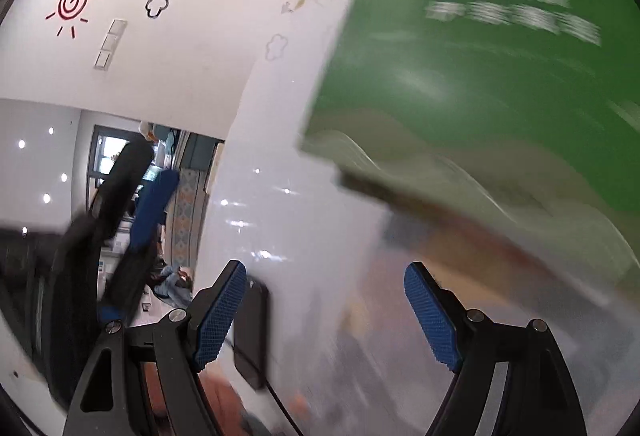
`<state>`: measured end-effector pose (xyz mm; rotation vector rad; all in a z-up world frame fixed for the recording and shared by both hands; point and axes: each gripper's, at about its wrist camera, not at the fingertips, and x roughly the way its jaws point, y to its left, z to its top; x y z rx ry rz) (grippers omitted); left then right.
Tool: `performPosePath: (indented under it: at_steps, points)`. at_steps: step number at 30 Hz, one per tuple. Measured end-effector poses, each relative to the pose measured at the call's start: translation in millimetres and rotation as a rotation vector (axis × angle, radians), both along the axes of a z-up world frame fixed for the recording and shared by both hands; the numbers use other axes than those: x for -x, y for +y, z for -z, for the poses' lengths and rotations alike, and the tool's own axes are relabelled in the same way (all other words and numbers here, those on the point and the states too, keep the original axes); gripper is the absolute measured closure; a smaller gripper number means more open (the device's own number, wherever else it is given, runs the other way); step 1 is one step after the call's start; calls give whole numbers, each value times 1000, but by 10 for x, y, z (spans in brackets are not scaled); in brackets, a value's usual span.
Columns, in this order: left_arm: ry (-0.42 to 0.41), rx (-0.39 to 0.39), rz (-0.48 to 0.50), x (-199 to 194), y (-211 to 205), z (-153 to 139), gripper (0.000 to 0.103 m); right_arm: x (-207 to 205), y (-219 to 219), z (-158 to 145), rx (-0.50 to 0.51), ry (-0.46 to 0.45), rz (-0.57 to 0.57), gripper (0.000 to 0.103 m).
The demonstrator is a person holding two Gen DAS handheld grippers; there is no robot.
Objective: Organize books
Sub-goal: 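Lower the green fables book onto the stack and open both grippers, then move both grippers to the white booklet with the pink title band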
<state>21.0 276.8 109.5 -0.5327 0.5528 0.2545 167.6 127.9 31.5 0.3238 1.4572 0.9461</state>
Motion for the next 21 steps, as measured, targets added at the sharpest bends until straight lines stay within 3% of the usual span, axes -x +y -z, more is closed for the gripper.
performPosePath:
  at_steps: [4,9,15,16,18,21]
  points:
    - [-8,-66,102,-60,-312,-9,60,269,-796,-43,72,-68,63,23]
    - [-13,-176,233,-96,-899,-29,58,668,-2183,-219,209,-209,264,23]
    - [40,-224,432,-18,-1720,-334,58,992,-3864,-440,234,-207,569,23]
    - [32,-227,468,6,-1875,-417,56,1005,-4068,-469,238,-220,611,23]
    - [15,-210,545,21,-2210,-565,38,1041,-4372,-596,253,-277,712,23]
    - [12,-154,641,-80,-2760,-636,34,891,-4772,-690,354,-402,844,23]
